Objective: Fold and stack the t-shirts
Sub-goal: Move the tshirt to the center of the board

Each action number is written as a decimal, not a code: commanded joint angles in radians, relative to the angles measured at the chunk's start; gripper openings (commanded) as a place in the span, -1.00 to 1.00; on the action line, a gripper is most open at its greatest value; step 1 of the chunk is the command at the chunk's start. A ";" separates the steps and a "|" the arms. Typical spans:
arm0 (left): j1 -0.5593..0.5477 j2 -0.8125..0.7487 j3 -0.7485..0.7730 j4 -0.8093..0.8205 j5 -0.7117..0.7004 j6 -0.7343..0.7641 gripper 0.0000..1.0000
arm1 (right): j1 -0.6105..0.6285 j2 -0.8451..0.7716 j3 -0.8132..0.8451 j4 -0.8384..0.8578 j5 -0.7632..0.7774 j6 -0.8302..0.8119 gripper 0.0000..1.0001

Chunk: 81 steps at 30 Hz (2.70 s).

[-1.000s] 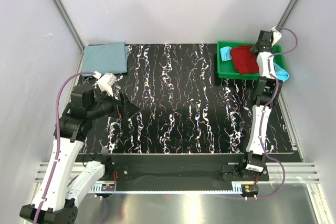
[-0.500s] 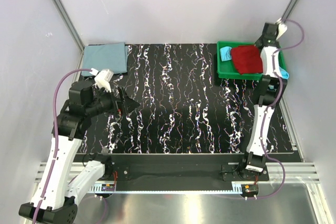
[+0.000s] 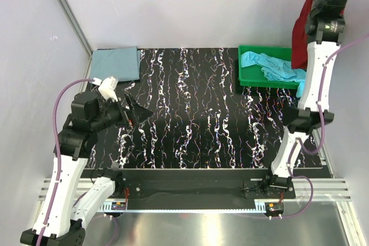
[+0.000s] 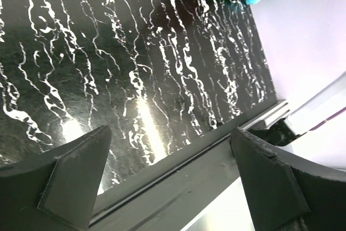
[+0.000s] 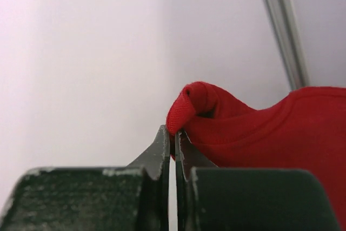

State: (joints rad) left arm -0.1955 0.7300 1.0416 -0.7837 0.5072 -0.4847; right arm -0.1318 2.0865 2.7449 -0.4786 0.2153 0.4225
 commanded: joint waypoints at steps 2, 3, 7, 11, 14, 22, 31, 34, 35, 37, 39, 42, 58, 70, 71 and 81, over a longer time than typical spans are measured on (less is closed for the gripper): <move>-0.002 -0.020 0.029 0.040 0.022 -0.097 0.98 | 0.057 -0.156 0.030 0.069 -0.043 -0.005 -1.00; -0.002 -0.018 0.028 0.038 0.031 -0.109 0.98 | 0.070 -0.176 0.019 0.067 -0.057 0.015 -1.00; -0.002 -0.017 0.035 0.028 0.050 -0.150 0.98 | 0.126 -0.270 -0.088 0.074 -0.122 0.064 -1.00; -0.002 -0.026 0.066 0.020 0.057 -0.173 0.98 | 0.269 -0.365 -0.200 0.072 -0.190 0.088 -1.00; -0.002 -0.038 0.097 0.009 0.050 -0.180 0.98 | 0.369 -0.423 -0.273 0.074 -0.256 0.125 -1.00; -0.001 -0.063 0.132 -0.072 -0.024 -0.184 0.98 | 0.451 -0.707 -0.829 0.175 -0.574 0.251 -1.00; -0.001 -0.086 -0.011 -0.085 -0.049 -0.299 0.98 | 0.451 -1.111 -1.866 0.173 -0.663 0.524 -1.00; -0.001 -0.067 -0.070 -0.059 -0.013 -0.334 0.96 | 0.451 -1.264 -2.126 0.169 -0.697 0.628 -0.94; -0.001 -0.054 -0.090 -0.046 0.002 -0.350 0.96 | 0.449 -1.330 -2.175 0.167 -0.706 0.647 -0.92; -0.001 -0.038 -0.158 0.004 0.060 -0.402 0.95 | 0.448 -1.378 -2.278 0.156 -0.734 0.673 -0.82; -0.002 -0.015 -0.211 0.084 0.120 -0.448 0.90 | 0.449 -1.422 -2.343 0.152 -0.758 0.685 -0.67; -0.013 0.020 -0.290 0.170 0.128 -0.506 0.81 | 0.449 -1.448 -2.384 0.150 -0.777 0.691 -0.38; -0.425 0.689 0.148 0.192 -0.127 -0.234 0.68 | 0.406 -1.030 -1.964 -0.154 -0.420 0.316 0.60; -0.564 1.071 0.423 0.107 -0.220 -0.137 0.55 | 0.193 -0.827 -1.949 -0.161 -0.533 0.177 0.71; -0.570 1.082 0.440 0.097 -0.225 -0.132 0.55 | 0.192 -0.809 -1.947 -0.152 -0.548 0.150 0.66; -0.699 1.079 0.514 0.080 -0.263 -0.112 0.20 | 0.190 -0.698 -1.953 -0.080 -0.634 0.128 0.51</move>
State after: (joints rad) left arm -0.8566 1.8431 1.5112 -0.7090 0.2718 -0.6197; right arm 0.0605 1.3956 0.7918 -0.6205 -0.3550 0.5632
